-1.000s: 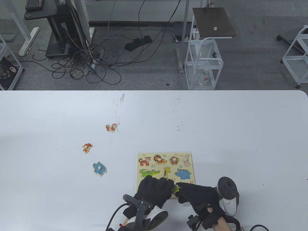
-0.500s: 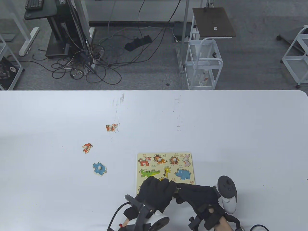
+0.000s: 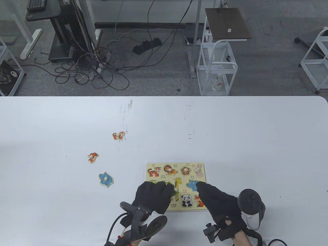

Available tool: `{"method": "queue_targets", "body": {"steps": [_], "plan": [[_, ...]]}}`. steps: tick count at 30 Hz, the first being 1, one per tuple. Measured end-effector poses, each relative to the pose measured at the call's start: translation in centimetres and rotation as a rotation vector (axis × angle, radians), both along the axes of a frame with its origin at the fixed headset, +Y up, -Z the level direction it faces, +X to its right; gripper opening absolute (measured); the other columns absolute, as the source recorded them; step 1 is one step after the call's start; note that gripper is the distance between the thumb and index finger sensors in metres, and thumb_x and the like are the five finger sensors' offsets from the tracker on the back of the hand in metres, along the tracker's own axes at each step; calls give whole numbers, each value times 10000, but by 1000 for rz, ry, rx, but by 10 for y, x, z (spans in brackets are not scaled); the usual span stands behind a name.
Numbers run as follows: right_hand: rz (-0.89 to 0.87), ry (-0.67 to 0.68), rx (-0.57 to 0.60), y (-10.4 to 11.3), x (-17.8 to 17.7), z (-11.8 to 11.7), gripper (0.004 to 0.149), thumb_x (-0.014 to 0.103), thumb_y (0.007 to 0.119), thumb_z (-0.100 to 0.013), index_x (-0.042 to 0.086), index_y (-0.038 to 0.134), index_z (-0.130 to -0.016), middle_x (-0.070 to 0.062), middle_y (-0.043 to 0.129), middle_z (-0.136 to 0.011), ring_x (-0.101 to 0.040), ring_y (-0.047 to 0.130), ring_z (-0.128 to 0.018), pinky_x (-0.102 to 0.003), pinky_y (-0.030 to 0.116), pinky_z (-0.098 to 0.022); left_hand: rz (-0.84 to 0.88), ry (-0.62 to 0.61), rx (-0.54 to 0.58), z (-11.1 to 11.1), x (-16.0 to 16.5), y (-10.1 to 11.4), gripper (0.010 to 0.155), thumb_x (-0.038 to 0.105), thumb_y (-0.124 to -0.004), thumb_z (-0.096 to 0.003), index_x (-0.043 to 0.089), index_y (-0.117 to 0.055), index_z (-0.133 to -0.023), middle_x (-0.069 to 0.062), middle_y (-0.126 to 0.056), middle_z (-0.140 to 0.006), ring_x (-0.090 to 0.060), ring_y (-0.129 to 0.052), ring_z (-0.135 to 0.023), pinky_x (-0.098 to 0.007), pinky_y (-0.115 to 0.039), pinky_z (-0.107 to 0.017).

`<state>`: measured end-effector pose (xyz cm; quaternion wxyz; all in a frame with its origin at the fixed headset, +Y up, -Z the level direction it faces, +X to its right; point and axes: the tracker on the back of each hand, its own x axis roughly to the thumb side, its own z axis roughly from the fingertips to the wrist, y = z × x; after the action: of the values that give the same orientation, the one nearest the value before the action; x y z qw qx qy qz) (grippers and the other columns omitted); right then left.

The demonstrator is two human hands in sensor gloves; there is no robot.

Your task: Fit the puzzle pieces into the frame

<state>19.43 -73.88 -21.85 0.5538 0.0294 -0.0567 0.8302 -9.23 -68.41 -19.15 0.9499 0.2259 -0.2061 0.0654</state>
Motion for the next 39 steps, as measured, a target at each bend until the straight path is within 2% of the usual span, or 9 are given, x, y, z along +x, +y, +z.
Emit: {"method": "queue_targets", "body": {"steps": [3, 8, 13, 15, 18, 23, 39], "plan": [[58, -56, 39, 2, 6, -1, 546, 452, 852, -399, 176, 874, -870, -139, 873, -867, -488, 914, -709, -653, 713, -504, -40, 39, -33, -12, -1, 5, 449, 424, -968, -375, 365, -931, -818, 23, -1041, -774, -140, -1074, -572, -447, -837, -640], [73, -48, 47, 1, 9, -2, 584, 489, 849, -394, 195, 847, -898, -125, 828, -922, -514, 834, -805, -673, 657, -556, -110, 81, -109, -38, 9, 12, 450, 423, -972, -373, 362, -935, -818, 23, -1046, -771, -140, -1078, -568, -447, -839, -638], [84, -74, 53, 0, 11, -1, 581, 484, 840, -398, 183, 848, -895, -131, 834, -914, -508, 840, -804, -670, 654, -560, -189, 138, -209, -67, 20, 14, 447, 428, -976, -369, 377, -936, -812, 32, -1046, -770, -130, -1081, -569, -441, -841, -640], [81, -74, 56, 0, 11, -1, 579, 484, 837, -400, 181, 850, -892, -132, 837, -911, -508, 850, -793, -669, 657, -559, -158, 118, -222, -74, 22, 12, 440, 423, -982, -367, 376, -945, -803, 28, -1052, -765, -133, -1087, -562, -440, -848, -635], [78, -70, 63, 0, 10, -2, 581, 485, 834, -400, 178, 850, -892, -135, 837, -909, -514, 856, -781, -672, 658, -555, -168, 155, -240, -82, 20, 7, 437, 425, -983, -365, 382, -947, -799, 31, -1056, -759, -127, -1091, -558, -438, -854, -631], [94, -69, 69, 0, 10, -1, 578, 482, 830, -402, 172, 852, -890, -136, 844, -902, -512, 878, -753, -675, 668, -542, -191, 158, -294, -84, 15, -13, 433, 425, -987, -364, 377, -953, -794, 27, -1064, -749, -127, -1097, -546, -441, -862, -618], [117, -74, 72, 1, 7, 2, 554, 472, 814, -412, 173, 866, -876, -144, 856, -884, -498, 912, -712, -669, 689, -521, -437, 214, -382, -88, 28, -44, 433, 435, -986, -363, 364, -963, -790, 31, -1082, -727, -121, -1109, -528, -436, -877, -606]]}}
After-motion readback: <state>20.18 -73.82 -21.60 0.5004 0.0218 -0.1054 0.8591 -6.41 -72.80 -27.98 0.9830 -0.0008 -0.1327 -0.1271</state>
